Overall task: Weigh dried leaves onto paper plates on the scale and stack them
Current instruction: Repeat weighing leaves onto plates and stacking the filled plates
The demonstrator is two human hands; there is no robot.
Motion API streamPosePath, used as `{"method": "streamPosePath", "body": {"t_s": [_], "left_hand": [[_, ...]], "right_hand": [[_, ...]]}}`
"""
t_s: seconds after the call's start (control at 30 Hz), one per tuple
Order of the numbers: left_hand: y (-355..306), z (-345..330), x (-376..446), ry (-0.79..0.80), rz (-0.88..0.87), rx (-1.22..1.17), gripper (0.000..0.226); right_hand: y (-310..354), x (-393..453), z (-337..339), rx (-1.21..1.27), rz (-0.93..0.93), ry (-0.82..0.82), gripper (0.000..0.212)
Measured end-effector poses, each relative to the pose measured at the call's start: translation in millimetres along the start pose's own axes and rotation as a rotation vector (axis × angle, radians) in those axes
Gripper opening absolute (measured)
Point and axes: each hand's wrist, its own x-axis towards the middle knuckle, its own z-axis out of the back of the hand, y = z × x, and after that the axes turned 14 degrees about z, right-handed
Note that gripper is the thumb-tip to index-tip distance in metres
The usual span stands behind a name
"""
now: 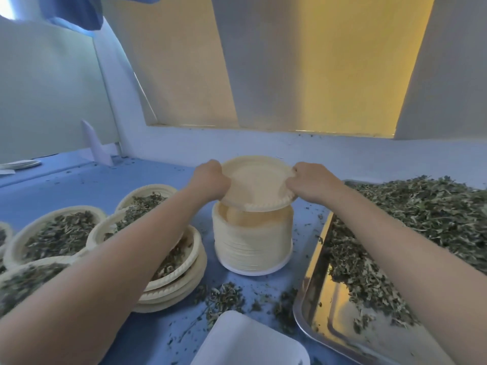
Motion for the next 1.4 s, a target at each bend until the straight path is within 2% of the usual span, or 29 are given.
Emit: {"method": "streamPosePath", "body": {"t_s": [0.03, 0.1, 0.2, 0.33, 0.43, 0.53, 0.67, 0.77, 0.9, 1.03, 1.27, 1.4], "left_hand": [[0.9, 5.4, -6.9, -0.024, -0.007, -0.041, 0.014], [5.9, 13.4, -23.4, -0.047, -0.024, -0.113, 0.016], [19.9, 19.4, -54.8, -0.037, -0.046, -0.138, 0.022], [55.4, 12.4, -102.1, 0.033, -0.044, -0.091, 0.034], [90.3, -3.6, -130.2, 0.102, -0.025, -0.153, 0.047], [121.3, -23.4, -152.0, 0.158, 0.061, -0.245, 0.055], [143.5, -46.1, -167.7, 0.203, 0.121, -0.354, 0.047], [150.0, -57.1, -168.2, 0.159, 0.131, -0.362, 0.036], [155.1, -64.5, -169.6, 0.116, 0.114, -0.35, 0.032], [155.7, -65.4, -169.7, 0.051, 0.101, -0.376, 0.037], [155.0, -69.1, -169.4, -0.032, 0.101, -0.466, 0.036], [163.5, -76.4, -169.6, -0.014, 0.164, -0.656, 0.027]], "right_hand": [[3.0, -5.4, 4.4, -0.001, 0.025, -0.023, 0.035], [12.2, -21.7, 10.6, -0.008, 0.054, -0.045, 0.009], [23.9, -51.1, 11.1, -0.007, 0.081, -0.036, 0.029], [33.3, -98.1, -5.2, -0.045, 0.092, 0.074, 0.029], [36.4, -134.6, -28.4, -0.083, 0.111, 0.156, 0.031], [32.4, -163.2, -56.7, -0.175, 0.153, 0.164, 0.022], [22.0, -181.8, -80.9, -0.142, 0.144, 0.162, 0.02], [14.7, -184.3, -92.4, -0.173, 0.117, 0.205, 0.016], [8.9, -184.5, -98.6, -0.233, 0.086, 0.234, 0.043], [9.6, -180.3, -100.6, -0.218, 0.083, 0.155, 0.058], [20.6, -176.7, -105.9, -0.118, 0.154, 0.059, 0.054], [21.5, -177.2, -109.3, -0.109, 0.184, 0.057, 0.057]]}}
